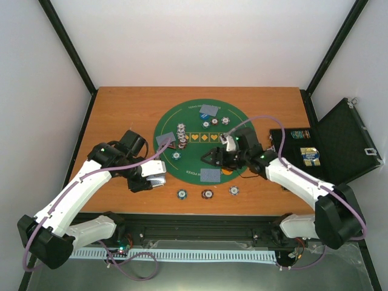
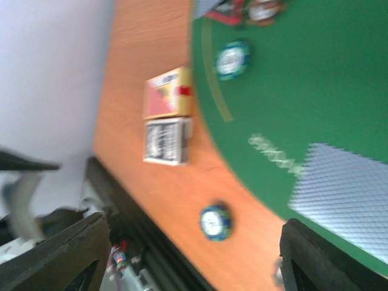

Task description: Distribute texas hold em gaming equipment

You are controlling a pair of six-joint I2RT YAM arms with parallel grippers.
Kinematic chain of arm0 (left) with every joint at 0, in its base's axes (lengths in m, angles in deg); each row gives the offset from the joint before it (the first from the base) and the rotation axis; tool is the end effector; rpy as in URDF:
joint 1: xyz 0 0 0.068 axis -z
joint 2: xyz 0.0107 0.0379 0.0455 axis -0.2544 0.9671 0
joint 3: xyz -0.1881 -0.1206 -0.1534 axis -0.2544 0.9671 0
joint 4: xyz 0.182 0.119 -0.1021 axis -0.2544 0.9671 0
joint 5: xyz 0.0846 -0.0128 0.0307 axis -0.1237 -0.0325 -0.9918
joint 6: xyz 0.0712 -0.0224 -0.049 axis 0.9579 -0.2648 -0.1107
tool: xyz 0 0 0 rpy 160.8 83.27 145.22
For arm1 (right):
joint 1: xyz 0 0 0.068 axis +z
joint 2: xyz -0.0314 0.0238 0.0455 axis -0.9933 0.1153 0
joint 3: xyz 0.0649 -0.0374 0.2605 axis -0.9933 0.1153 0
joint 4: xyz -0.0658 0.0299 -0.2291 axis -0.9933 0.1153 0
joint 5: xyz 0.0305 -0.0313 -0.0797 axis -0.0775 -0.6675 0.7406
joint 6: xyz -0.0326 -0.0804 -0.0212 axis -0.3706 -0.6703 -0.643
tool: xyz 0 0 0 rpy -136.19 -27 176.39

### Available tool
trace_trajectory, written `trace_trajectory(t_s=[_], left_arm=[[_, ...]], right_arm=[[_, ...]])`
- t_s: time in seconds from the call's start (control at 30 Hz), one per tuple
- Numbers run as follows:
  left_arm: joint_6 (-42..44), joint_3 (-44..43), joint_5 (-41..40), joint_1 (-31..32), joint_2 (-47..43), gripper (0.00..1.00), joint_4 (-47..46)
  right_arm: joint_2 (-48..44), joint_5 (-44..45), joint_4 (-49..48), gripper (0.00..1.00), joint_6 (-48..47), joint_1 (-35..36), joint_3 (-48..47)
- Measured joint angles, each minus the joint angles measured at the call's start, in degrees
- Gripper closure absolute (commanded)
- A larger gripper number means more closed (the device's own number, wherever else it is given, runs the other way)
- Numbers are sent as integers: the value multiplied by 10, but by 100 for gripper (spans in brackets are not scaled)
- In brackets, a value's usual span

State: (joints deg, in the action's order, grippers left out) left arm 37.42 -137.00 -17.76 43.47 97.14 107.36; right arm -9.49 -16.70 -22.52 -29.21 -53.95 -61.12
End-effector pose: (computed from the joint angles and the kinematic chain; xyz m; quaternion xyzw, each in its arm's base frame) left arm 0.1301 -0.0905 0.2509 0.5911 0.7888 -0.0881 0.1435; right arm 0.2144 0.1716 0.2117 -0.0357 0.8896 0.4284 0.1544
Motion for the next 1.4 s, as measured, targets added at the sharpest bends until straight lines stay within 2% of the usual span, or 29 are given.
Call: trace_trajectory(t_s=[0.23, 0.5, 1.1, 1.4], left_arm=[[0, 0, 3, 0, 0, 77, -1], [0, 0, 5, 0, 1, 77, -2], [0, -7, 5, 0, 1, 77, -2], [-1, -8, 6, -1, -1, 77, 2]], right_arm=[[11, -53, -148, 18, 100, 127, 0], [82, -72, -272, 18, 171, 199, -2], [184, -91, -430, 18, 254, 258, -23], [270, -109, -504, 19, 300, 266, -75]])
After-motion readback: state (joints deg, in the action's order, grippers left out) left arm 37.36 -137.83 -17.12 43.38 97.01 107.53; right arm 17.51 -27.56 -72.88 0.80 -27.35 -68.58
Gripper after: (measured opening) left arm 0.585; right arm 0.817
